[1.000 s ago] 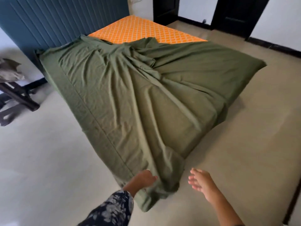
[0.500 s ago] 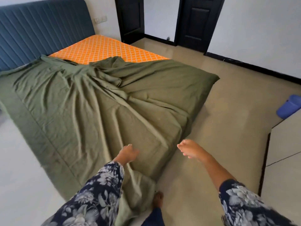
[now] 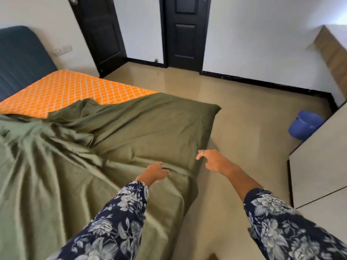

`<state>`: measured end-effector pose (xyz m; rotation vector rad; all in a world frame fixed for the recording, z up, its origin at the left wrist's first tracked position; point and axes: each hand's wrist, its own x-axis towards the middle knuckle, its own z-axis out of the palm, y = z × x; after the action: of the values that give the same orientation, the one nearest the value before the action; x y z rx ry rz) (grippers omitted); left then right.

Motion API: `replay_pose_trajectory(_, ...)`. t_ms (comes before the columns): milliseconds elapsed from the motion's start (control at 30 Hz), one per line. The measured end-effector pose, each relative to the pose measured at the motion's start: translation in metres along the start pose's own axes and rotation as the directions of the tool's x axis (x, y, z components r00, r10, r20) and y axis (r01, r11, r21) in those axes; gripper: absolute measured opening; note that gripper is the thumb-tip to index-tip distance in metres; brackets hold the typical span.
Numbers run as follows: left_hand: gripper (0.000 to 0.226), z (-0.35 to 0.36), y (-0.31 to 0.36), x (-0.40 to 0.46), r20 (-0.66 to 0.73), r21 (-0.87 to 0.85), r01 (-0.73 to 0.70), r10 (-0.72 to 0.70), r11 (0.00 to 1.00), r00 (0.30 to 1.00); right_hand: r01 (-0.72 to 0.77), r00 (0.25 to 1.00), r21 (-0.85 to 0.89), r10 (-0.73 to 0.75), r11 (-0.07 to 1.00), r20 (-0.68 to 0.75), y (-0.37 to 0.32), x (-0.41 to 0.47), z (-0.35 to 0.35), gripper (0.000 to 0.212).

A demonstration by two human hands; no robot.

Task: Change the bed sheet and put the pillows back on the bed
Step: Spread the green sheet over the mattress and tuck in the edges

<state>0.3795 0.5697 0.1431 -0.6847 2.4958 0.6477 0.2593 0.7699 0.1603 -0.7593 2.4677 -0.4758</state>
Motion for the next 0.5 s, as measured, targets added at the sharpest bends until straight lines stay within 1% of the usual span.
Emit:
replay_pose_trajectory(100, 0.056, -0.025, 0.061, 0.056, 0.002, 0.022, -0.046, 0.046, 0.999, 0.999, 0.008, 0.999, 0.007, -0.008, 1.0, -0.041, 0.039, 0.045, -0.042, 0.058)
replay_pose_trajectory(200, 0.055, -0.049, 0.131, 0.118, -0.03, 0.017, -0.109, 0.109, 0.994, 0.994, 0.026, 0.997, 0.006, -0.025, 1.0, -0.073, 0.083, 0.097, -0.095, 0.054)
replay_pose_trajectory(267, 0.054, -0.068, 0.175, 0.153, -0.032, 0.02, -0.119, 0.119, 0.993, 0.992, 0.042, 0.996, -0.01, -0.043, 0.999, -0.078, 0.11, 0.133, -0.133, 0.05)
replay_pose_trajectory(333, 0.054, -0.088, 0.217, 0.192, -0.022, 0.063, -0.114, 0.116, 0.991, 0.993, 0.044, 0.997, -0.022, -0.045, 0.999, -0.064, 0.136, 0.17, -0.175, 0.047)
replay_pose_trajectory(400, 0.054, -0.107, 0.249, 0.225, -0.035, 0.074, -0.121, 0.124, 0.99, 0.992, 0.062, 0.995, -0.039, -0.065, 0.997, -0.077, 0.153, 0.2, -0.216, 0.042)
replay_pose_trajectory(500, 0.053, -0.135, 0.29, 0.272, -0.066, 0.063, -0.148, 0.152, 0.987, 0.986, 0.036, 0.994, -0.051, -0.041, 0.998, -0.098, 0.179, 0.251, -0.269, 0.038)
